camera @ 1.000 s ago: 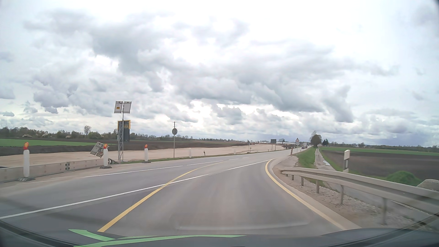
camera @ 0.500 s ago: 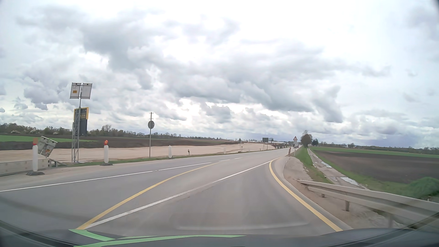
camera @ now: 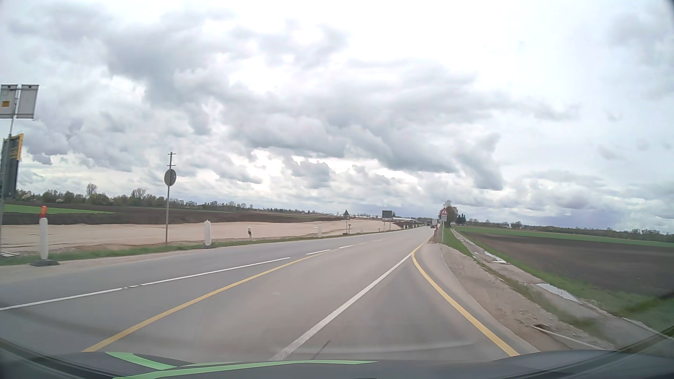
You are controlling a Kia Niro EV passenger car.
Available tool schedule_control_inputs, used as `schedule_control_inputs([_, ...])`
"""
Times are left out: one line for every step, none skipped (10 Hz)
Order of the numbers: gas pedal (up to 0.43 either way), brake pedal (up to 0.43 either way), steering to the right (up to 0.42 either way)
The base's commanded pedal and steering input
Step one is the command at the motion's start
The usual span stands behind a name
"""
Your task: Follow the waypoints while adhering to traffic rules and regulations
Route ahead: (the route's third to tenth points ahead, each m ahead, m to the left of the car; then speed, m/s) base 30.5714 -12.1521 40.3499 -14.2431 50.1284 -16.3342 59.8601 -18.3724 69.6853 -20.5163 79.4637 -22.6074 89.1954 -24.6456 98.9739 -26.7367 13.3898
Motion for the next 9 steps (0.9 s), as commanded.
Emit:
schedule_control_inputs([0.079,0.000,0.046])
schedule_control_inputs([0.087,0.000,0.046])
schedule_control_inputs([0.087,0.000,0.046])
schedule_control_inputs([0.087,0.000,0.046])
schedule_control_inputs([0.087,0.000,0.046])
schedule_control_inputs([0.087,0.000,0.046])
schedule_control_inputs([0.098,0.000,0.046])
schedule_control_inputs([0.098,0.000,0.046])
schedule_control_inputs([0.098,0.000,0.046])
